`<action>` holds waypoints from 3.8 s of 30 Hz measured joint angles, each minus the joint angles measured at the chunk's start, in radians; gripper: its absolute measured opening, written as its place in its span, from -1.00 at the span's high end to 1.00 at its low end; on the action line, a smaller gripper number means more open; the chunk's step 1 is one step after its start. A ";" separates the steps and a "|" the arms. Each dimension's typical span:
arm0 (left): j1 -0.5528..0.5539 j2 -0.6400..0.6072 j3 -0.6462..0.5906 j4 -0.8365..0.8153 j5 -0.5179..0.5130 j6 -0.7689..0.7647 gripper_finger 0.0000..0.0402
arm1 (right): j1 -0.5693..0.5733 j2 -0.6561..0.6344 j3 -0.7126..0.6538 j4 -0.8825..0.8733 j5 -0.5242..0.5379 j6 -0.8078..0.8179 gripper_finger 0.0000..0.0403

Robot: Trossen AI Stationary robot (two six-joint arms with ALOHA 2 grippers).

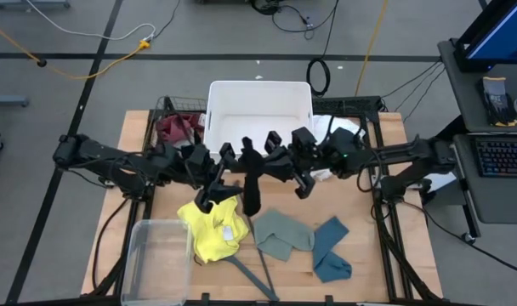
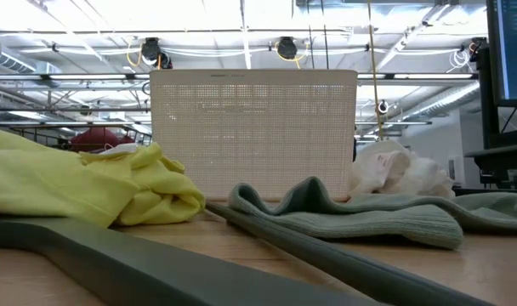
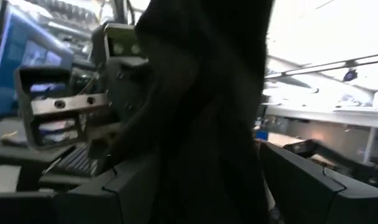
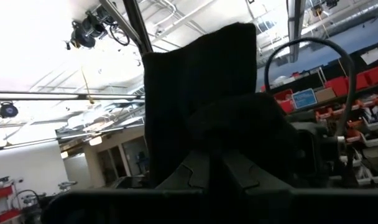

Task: Pick & Place Cloths
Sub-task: Put the black sock into the transparent bin

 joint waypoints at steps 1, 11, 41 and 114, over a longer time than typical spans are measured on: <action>0.000 0.000 0.000 -0.004 -0.002 0.000 -0.39 | 0.000 0.007 0.004 -0.002 0.000 -0.002 1.00; 0.000 0.000 0.000 -0.017 -0.027 -0.032 -0.39 | -0.008 0.029 0.021 -0.006 0.116 -0.109 1.00; 0.040 0.000 0.000 -0.043 -0.274 0.039 -0.38 | 0.025 0.029 0.021 -0.092 0.268 -0.292 1.00; -0.543 -0.261 0.000 -0.403 -0.614 -0.681 1.00 | 0.026 -0.019 0.020 -0.726 0.034 -0.440 0.97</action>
